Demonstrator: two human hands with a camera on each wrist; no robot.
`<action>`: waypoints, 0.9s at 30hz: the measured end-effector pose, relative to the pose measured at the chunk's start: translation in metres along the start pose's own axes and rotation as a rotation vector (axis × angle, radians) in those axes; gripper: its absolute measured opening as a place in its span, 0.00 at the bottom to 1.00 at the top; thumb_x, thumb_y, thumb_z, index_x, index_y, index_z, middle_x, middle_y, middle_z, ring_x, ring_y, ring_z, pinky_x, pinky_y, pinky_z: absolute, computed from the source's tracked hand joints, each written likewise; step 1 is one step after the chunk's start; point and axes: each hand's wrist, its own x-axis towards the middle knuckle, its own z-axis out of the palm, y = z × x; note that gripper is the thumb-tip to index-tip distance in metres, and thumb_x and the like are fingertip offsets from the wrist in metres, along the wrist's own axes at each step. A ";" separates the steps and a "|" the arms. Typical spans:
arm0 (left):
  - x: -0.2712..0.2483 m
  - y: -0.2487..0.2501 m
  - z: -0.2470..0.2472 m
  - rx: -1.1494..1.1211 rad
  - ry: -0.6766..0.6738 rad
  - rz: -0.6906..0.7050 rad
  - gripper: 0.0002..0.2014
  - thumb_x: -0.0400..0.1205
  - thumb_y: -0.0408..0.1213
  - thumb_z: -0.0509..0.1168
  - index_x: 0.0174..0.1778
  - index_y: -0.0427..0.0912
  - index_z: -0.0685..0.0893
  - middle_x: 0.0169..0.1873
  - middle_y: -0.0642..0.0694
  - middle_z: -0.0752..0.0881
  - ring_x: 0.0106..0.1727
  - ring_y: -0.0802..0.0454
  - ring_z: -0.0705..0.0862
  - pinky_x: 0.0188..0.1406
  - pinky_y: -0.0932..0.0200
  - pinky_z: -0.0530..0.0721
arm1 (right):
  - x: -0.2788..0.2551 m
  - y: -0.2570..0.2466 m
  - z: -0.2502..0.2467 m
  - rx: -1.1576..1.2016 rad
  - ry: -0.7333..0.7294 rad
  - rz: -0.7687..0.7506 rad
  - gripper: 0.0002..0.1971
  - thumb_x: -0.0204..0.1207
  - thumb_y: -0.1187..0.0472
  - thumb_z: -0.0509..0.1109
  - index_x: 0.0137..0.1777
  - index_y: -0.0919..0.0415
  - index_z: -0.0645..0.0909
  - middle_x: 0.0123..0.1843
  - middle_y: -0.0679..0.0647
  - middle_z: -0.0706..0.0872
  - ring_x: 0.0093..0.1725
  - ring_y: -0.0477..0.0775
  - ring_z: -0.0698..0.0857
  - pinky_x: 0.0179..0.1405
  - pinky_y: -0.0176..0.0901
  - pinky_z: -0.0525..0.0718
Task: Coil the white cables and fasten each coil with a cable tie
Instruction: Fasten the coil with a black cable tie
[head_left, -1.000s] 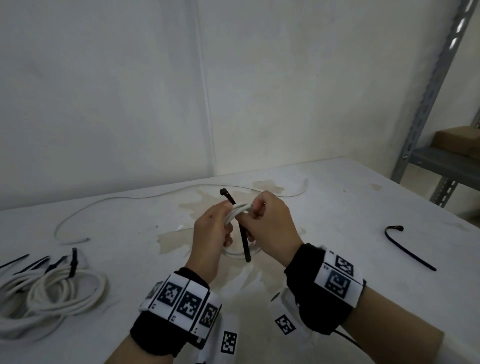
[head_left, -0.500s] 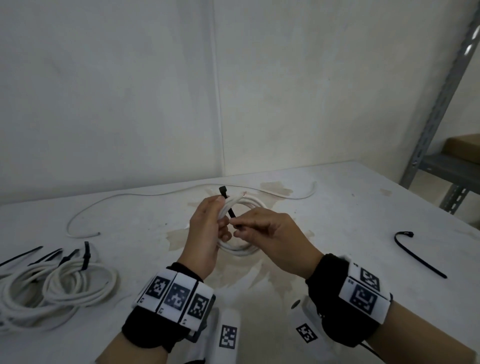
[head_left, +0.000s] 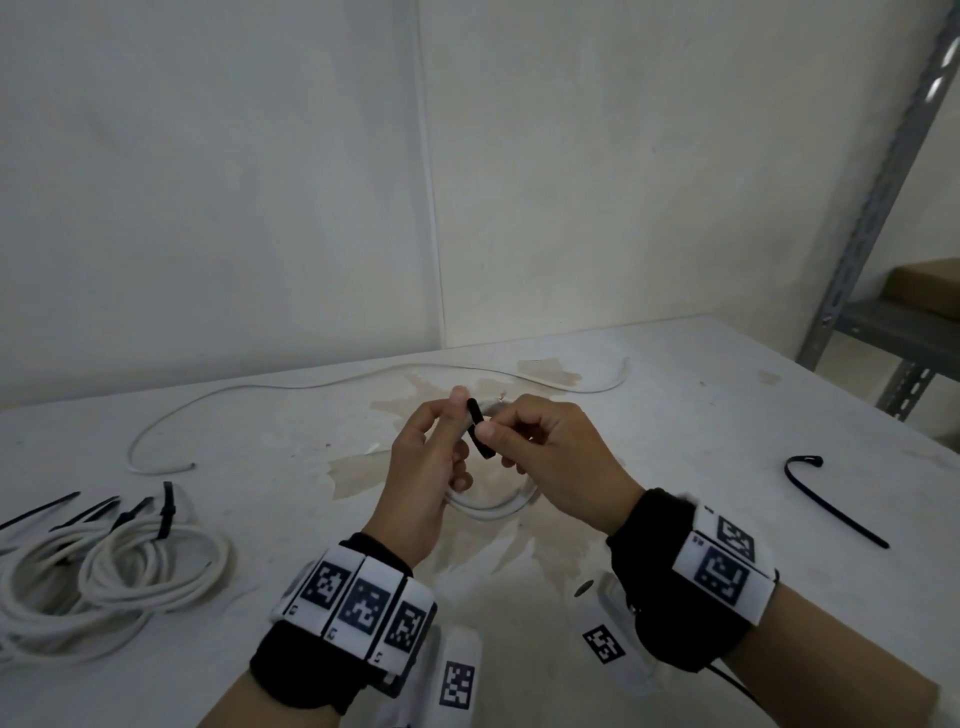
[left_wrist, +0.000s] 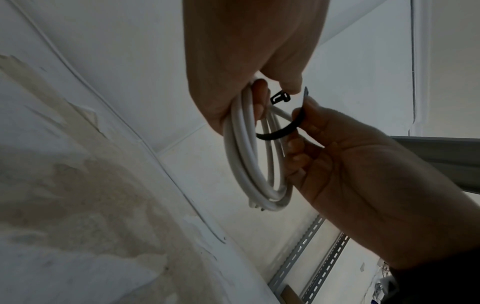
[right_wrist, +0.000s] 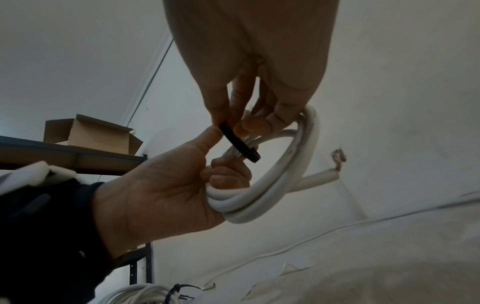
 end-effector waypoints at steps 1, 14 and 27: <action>0.000 0.000 0.001 -0.001 0.004 -0.006 0.17 0.80 0.53 0.59 0.46 0.41 0.80 0.19 0.57 0.72 0.20 0.62 0.67 0.21 0.66 0.69 | 0.000 0.000 0.000 -0.024 0.001 0.014 0.10 0.74 0.63 0.72 0.31 0.57 0.81 0.33 0.51 0.83 0.27 0.41 0.77 0.30 0.27 0.76; 0.001 -0.001 0.001 -0.007 -0.018 -0.049 0.21 0.84 0.53 0.54 0.54 0.37 0.80 0.25 0.51 0.69 0.20 0.61 0.66 0.21 0.67 0.69 | 0.004 -0.004 0.002 -0.156 0.018 0.097 0.13 0.72 0.62 0.74 0.27 0.56 0.80 0.29 0.54 0.82 0.29 0.48 0.77 0.33 0.37 0.76; -0.002 0.001 -0.001 0.041 -0.038 0.018 0.15 0.83 0.49 0.57 0.36 0.45 0.77 0.18 0.60 0.70 0.22 0.61 0.65 0.22 0.67 0.68 | 0.004 -0.009 0.003 -0.043 0.043 0.129 0.11 0.74 0.62 0.72 0.32 0.67 0.83 0.26 0.51 0.79 0.23 0.39 0.73 0.26 0.26 0.73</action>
